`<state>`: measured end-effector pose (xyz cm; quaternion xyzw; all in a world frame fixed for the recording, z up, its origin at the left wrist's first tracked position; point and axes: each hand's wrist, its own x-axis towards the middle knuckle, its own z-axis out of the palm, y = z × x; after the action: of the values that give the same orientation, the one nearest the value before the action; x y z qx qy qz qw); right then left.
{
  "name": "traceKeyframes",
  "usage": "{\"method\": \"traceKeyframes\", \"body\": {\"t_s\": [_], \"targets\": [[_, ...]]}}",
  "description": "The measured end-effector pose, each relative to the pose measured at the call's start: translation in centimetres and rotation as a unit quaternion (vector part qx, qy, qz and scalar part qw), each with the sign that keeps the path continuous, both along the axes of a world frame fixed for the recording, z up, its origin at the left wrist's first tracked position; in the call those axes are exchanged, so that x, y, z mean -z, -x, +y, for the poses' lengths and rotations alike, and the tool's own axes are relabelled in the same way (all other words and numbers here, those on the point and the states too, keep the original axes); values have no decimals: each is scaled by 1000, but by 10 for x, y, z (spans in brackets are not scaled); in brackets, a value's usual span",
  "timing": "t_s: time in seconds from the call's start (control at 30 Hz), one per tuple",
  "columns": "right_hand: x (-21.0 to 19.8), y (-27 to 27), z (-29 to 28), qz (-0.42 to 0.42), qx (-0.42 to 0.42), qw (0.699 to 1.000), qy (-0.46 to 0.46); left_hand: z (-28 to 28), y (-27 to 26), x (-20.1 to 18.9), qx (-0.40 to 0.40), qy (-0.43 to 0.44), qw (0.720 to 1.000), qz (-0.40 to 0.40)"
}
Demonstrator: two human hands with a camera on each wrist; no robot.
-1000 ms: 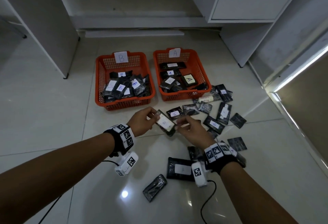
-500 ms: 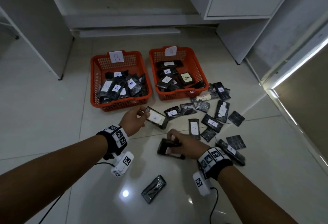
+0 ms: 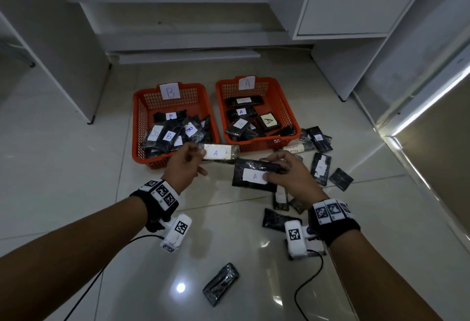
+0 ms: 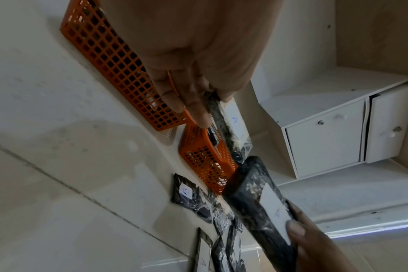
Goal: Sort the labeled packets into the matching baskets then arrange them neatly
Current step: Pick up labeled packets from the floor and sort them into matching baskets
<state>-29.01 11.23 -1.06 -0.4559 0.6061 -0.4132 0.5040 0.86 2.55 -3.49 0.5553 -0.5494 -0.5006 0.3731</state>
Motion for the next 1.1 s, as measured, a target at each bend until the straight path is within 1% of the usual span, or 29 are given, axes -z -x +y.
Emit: {"method": "traceKeyframes", "body": {"t_s": [0.13,0.3,0.37,0.43,0.57,0.63,0.73,0.83,0.93,1.03,1.1], "targets": [[-7,-1,4,-47,57,997,34,-2,0,-1,-7,8,1000,-2],[-8,1,3,-66,67,994,53,-2,5,-2,-10,9,1000,-7],[-7,3,0,-62,84,993,63,-4,9,-2,-20,5,1000,-6],[-6,6,-4,-57,117,989,75,-10,13,-2,-31,12,999,-9],[1,16,-18,-83,195,974,80,-33,33,-6,-69,45,997,0],[4,20,-27,-102,231,964,84,-48,49,-11,-98,48,994,-13],[4,26,-42,-114,270,952,91,-72,75,-11,-117,56,991,-47],[6,33,-62,-66,278,952,110,-92,96,-4,-130,70,983,-110],[4,41,-87,-15,241,959,149,-99,109,7,-117,66,972,-191],[7,46,-117,83,205,963,152,-98,109,14,-91,45,960,-261],[13,46,-136,137,191,962,140,-95,107,15,-81,40,958,-271]]}}
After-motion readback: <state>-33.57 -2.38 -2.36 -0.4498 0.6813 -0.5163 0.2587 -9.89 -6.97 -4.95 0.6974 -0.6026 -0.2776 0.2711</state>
